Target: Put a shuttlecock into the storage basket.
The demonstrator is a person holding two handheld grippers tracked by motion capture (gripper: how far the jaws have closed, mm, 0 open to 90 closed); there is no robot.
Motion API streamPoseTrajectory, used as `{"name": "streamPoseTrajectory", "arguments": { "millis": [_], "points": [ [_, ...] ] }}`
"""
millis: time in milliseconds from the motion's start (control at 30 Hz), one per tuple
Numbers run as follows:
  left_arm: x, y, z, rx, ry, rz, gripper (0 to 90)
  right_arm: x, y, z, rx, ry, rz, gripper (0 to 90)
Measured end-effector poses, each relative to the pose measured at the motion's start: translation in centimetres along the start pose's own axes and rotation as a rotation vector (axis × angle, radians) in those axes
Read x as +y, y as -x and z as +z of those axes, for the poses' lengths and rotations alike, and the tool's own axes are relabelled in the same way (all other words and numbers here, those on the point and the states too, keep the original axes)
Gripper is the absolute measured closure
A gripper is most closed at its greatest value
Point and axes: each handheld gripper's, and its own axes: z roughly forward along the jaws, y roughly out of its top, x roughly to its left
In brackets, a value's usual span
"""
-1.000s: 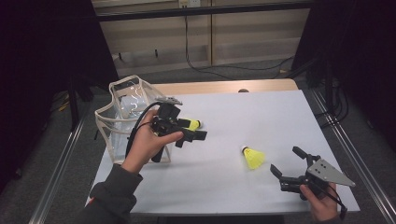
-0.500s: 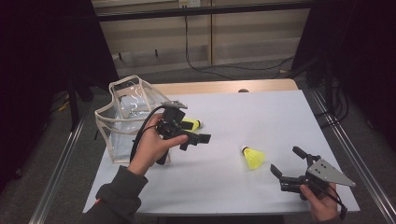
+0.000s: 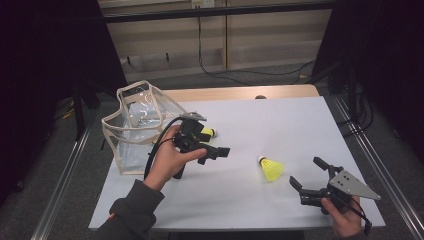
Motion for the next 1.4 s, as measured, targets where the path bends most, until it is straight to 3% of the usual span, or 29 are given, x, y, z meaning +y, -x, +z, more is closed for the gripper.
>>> {"name": "streamPoseTrajectory", "arguments": {
  "millis": [900,1133,1400],
  "points": [
    [-0.6,0.7,2.6,-0.018,-0.002,0.004,4.6,0.0,0.0,0.0,0.001,0.000,0.000,0.9],
    [-0.8,1.0,3.1,-0.017,-0.006,0.041,2.7,0.0,0.0,0.0,0.000,0.000,-0.001,0.9],
    [-0.9,1.4,3.8,-0.018,-0.011,0.054,2.3,0.0,0.0,0.0,-0.001,0.000,0.000,0.9]
  ]
}}
